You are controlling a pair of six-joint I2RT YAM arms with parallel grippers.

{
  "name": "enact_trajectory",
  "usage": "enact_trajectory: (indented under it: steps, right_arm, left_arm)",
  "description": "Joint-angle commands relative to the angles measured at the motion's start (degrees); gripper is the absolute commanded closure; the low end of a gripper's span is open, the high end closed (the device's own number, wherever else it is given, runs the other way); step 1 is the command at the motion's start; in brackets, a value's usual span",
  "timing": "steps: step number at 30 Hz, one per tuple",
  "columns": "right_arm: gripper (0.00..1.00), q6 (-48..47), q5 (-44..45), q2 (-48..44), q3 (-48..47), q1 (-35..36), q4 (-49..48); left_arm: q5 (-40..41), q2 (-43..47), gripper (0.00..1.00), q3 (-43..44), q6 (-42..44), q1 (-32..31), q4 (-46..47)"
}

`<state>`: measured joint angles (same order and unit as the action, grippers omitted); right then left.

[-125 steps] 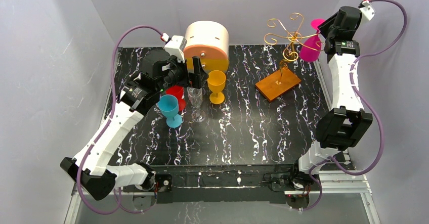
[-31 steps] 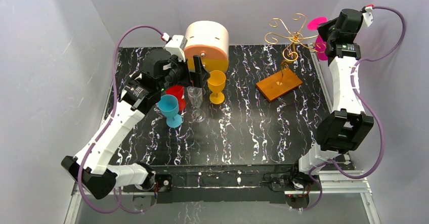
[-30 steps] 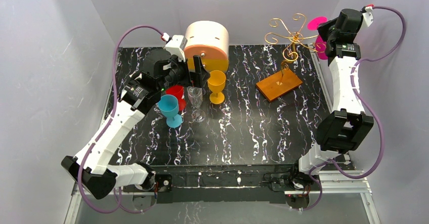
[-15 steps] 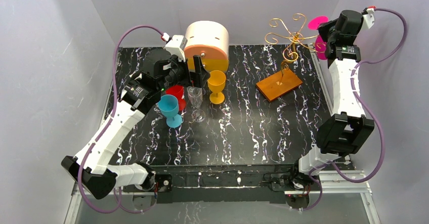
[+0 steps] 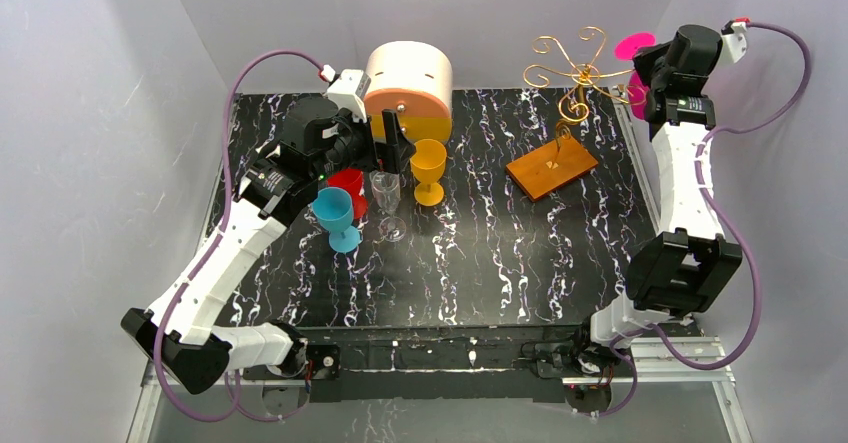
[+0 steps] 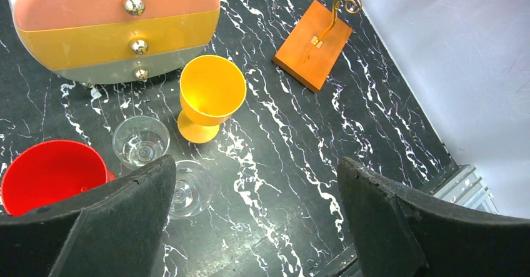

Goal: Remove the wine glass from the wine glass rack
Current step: Pick up the wine glass from the wine rack.

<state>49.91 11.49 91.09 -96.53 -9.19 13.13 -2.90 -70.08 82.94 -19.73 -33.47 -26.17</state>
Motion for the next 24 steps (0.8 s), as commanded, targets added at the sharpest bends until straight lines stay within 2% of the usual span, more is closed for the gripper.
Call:
enact_trajectory:
  steps: [1, 24]
  right_arm:
    - [0.99, 1.09, 1.3, -4.34, 1.51, -0.52, -3.29]
    - [0.99, 3.05, -5.03, -6.06, 4.65, -0.83, -2.64]
  left_arm:
    - [-0.87, 0.3, 0.02, 0.6, 0.04, 0.25, 0.25]
    - [-1.85, -0.25, 0.02, 1.02, -0.31, 0.25, 0.6]
